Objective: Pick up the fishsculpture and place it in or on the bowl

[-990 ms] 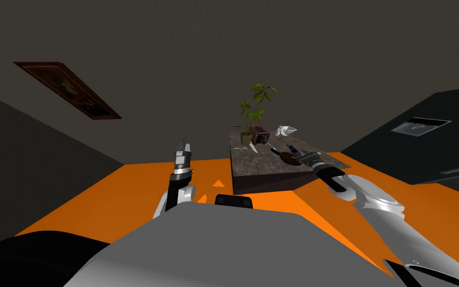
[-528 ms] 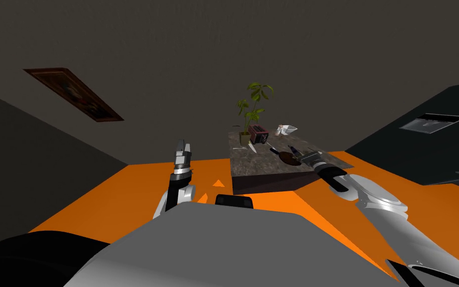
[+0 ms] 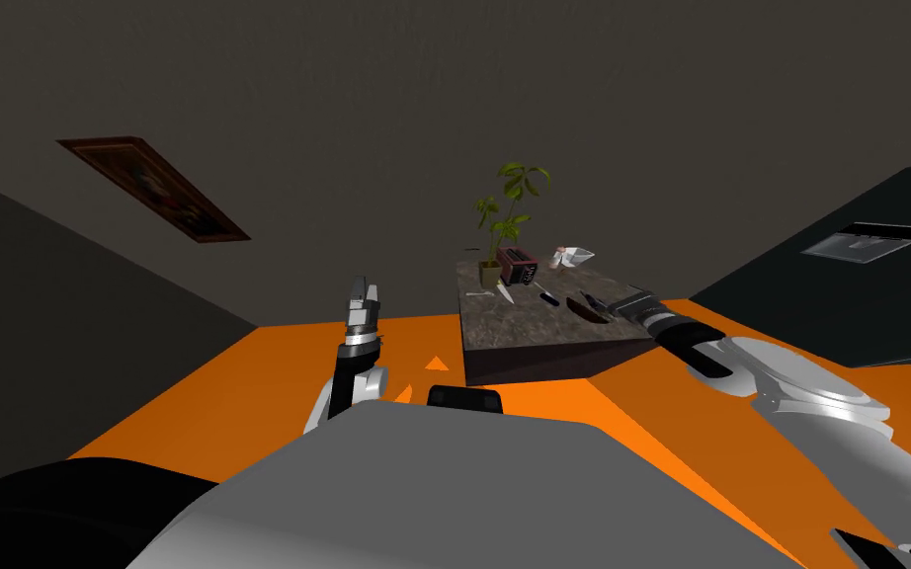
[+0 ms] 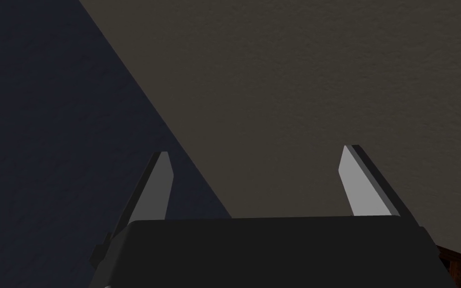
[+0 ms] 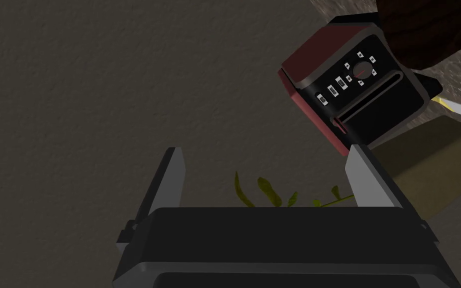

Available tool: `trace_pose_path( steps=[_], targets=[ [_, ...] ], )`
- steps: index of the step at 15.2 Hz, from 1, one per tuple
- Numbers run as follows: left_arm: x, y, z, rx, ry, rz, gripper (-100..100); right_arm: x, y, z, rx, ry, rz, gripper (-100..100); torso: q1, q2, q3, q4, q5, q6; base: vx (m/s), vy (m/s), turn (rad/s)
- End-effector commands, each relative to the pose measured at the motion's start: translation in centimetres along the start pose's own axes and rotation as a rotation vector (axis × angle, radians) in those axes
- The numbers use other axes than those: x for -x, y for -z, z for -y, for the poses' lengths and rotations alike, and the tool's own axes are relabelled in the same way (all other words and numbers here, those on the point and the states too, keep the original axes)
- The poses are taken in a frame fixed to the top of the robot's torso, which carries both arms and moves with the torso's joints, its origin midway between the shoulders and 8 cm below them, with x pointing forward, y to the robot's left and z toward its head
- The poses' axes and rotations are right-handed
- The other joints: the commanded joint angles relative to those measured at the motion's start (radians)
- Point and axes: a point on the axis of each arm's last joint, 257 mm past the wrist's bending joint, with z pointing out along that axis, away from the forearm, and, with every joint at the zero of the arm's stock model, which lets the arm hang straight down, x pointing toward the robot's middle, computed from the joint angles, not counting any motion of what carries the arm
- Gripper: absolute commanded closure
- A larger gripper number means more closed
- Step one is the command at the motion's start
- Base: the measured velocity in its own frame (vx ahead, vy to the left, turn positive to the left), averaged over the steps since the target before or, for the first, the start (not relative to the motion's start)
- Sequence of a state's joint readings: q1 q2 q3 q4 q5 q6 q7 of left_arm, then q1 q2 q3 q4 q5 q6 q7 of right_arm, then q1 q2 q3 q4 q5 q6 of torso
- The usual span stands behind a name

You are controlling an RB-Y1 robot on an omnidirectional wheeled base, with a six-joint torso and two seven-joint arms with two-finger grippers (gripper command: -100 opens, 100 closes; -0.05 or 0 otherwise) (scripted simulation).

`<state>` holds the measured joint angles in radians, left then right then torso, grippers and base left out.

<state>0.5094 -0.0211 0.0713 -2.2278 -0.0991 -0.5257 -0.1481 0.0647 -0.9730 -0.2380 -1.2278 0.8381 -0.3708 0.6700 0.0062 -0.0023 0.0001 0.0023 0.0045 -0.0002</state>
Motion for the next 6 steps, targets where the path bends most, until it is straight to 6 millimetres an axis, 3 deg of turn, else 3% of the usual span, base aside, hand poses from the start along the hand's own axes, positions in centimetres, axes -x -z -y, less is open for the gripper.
trace_pose_path(
  steps=[1,6],
  targets=[
    [0.0,0.0,0.0,0.0,0.0,0.0,0,0.0,0.0,0.0,0.0,0.0,0.0,-100,0.0,0.0,0.0,0.0,0.0,0.0,-0.005,0.032,-0.003],
    [0.0,0.0,0.0,0.0,0.0,0.0,0,0.03,0.04,0.14,0.0,-0.003,0.0,-100,-0.004,0.0,0.0,0.0,-0.001,0.0,0.0,0.004,-0.001]
  ],
)
